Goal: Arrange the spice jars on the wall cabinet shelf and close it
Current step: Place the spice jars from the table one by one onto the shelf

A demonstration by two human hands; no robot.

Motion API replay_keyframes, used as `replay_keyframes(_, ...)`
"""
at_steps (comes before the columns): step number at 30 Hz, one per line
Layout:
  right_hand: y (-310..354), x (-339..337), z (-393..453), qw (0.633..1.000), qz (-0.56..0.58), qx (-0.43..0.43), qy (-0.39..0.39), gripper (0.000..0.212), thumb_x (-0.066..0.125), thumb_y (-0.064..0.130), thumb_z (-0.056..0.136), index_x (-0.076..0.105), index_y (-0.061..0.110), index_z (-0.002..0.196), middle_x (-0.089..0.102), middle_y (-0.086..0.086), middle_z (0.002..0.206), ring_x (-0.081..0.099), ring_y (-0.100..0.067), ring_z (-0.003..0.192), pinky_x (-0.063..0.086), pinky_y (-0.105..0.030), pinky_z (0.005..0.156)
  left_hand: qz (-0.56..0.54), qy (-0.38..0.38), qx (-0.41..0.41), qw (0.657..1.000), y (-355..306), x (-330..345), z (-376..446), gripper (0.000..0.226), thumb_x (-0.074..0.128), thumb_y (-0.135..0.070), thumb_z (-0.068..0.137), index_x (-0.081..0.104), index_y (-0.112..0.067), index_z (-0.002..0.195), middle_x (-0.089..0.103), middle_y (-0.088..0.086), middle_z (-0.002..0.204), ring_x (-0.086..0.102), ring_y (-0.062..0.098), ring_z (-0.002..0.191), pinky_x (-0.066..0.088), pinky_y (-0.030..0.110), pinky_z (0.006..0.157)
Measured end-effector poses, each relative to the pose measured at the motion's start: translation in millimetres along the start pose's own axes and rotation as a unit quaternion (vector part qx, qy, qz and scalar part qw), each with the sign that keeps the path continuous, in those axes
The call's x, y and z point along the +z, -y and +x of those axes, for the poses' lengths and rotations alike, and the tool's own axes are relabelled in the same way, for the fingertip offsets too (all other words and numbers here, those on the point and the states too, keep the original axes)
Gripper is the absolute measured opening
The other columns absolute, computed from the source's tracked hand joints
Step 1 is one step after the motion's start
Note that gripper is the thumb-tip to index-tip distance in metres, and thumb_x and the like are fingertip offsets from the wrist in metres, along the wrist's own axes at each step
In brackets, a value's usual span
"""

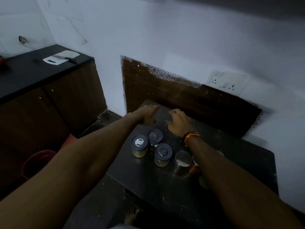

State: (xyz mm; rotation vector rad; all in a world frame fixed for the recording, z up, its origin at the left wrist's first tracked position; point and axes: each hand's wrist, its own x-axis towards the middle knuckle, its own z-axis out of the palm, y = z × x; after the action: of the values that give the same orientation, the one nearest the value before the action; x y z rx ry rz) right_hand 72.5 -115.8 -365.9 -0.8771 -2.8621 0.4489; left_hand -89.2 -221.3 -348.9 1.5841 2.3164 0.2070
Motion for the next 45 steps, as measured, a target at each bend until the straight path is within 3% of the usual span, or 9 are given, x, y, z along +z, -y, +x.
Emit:
replay_keyframes(5, 14.2, 52.8, -13.7, 0.998, 0.019, 0.018, 0.056, 0.051, 0.059, 0.008, 0.089, 0.052, 0.003, 0.139, 0.046, -0.015, 0.145, 0.042, -0.032, 0.136, 0.035, -0.040, 0.114, -0.017, 0.058, -0.032, 0.998, 32.6, 44.8, -11.6, 0.081, 0.068, -0.027, 0.090, 0.025, -0.009, 0.156, 0.033, 0.017, 0.159, 0.034, 0.035, 0.145, 0.028, 0.044, 0.119)
replay_keyframes(9, 23.5, 82.9, -27.9, 0.997, 0.013, 0.020, 0.071, 0.049, 0.061, 0.009, 0.085, 0.055, 0.005, 0.133, 0.049, -0.012, 0.139, 0.044, -0.030, 0.129, 0.041, -0.037, 0.107, -0.046, 0.076, -0.058, 0.994, 53.9, 72.9, -24.3, 0.084, 0.069, -0.029, 0.090, 0.023, -0.009, 0.157, 0.032, 0.015, 0.160, 0.035, 0.034, 0.144, 0.031, 0.041, 0.117)
replay_keyframes(14, 35.9, 106.4, -39.5, 0.997, 0.023, 0.025, 0.076, 0.053, 0.056, 0.010, 0.089, 0.049, 0.007, 0.141, 0.047, -0.010, 0.145, 0.041, -0.027, 0.135, 0.040, -0.038, 0.111, -0.066, 0.094, -0.080, 0.990, 73.1, 105.2, -39.6, 0.101, 0.081, -0.040, 0.078, 0.024, -0.009, 0.156, 0.034, 0.012, 0.159, 0.037, 0.032, 0.143, 0.034, 0.034, 0.112)
replay_keyframes(19, 39.8, 115.9, -41.5, 0.996, 0.014, 0.033, 0.086, 0.054, 0.056, 0.011, 0.089, 0.050, 0.008, 0.142, 0.048, -0.010, 0.147, 0.040, -0.027, 0.137, 0.041, -0.040, 0.111, -0.077, 0.114, -0.070, 0.988, 77.0, 120.5, -37.5, 0.113, 0.087, -0.033, 0.069, 0.019, -0.007, 0.157, 0.024, 0.012, 0.162, 0.033, 0.032, 0.145, 0.032, 0.035, 0.115)
replay_keyframes(27, 50.6, 129.5, -43.0, 0.999, 0.026, 0.029, 0.032, 0.045, 0.056, 0.011, 0.084, 0.060, 0.008, 0.129, 0.060, -0.010, 0.131, 0.050, -0.030, 0.123, 0.042, -0.035, 0.095, -0.079, 0.098, -0.046, 0.991, 82.5, 131.9, -28.2, 0.108, 0.085, -0.022, 0.069, 0.021, -0.008, 0.155, 0.030, 0.015, 0.156, 0.038, 0.034, 0.139, 0.037, 0.041, 0.114)
replay_keyframes(30, 57.3, 134.0, -42.5, 0.997, 0.060, 0.023, 0.033, 0.045, 0.057, 0.009, 0.085, 0.059, 0.005, 0.129, 0.060, -0.014, 0.127, 0.051, -0.033, 0.121, 0.040, -0.037, 0.098, -0.103, 0.066, -0.043, 0.991, 85.2, 139.7, -31.5, 0.101, 0.085, -0.026, 0.069, 0.028, -0.009, 0.151, 0.036, 0.014, 0.148, 0.045, 0.032, 0.130, 0.043, 0.040, 0.108)
replay_keyframes(38, 63.1, 139.3, -40.3, 0.988, 0.136, 0.041, 0.061, 0.077, 0.063, 0.013, 0.083, 0.034, 0.015, 0.154, 0.042, -0.008, 0.151, 0.035, -0.027, 0.143, 0.039, -0.044, 0.114, -0.173, 0.010, -0.062, 0.983, 108.9, 130.3, -51.9, 0.082, 0.087, -0.039, 0.058, 0.048, -0.016, 0.127, 0.048, 0.002, 0.118, 0.055, 0.021, 0.103, 0.052, 0.035, 0.086)
replay_keyframes(42, 63.0, 143.3, -39.1, 0.976, 0.200, 0.026, 0.077, 0.098, 0.076, 0.024, 0.077, 0.022, 0.022, 0.159, 0.033, -0.003, 0.158, 0.029, -0.024, 0.149, 0.037, -0.047, 0.117, -0.192, -0.017, -0.040, 0.980, 108.7, 104.6, -56.2, 0.086, 0.069, -0.069, 0.045, 0.053, -0.018, 0.113, 0.053, 0.002, 0.111, 0.053, 0.018, 0.095, 0.048, 0.033, 0.082)
replay_keyframes(45, 67.0, 139.2, -36.2, 0.961, 0.266, 0.042, 0.063, 0.111, 0.081, 0.043, 0.073, 0.013, 0.031, 0.160, 0.029, 0.000, 0.162, 0.028, -0.019, 0.149, 0.035, -0.045, 0.118, -0.204, -0.053, -0.019, 0.977, 98.3, 82.7, -53.5, 0.081, 0.065, -0.074, 0.046, 0.055, -0.018, 0.104, 0.058, 0.002, 0.106, 0.055, 0.019, 0.090, 0.050, 0.034, 0.079)
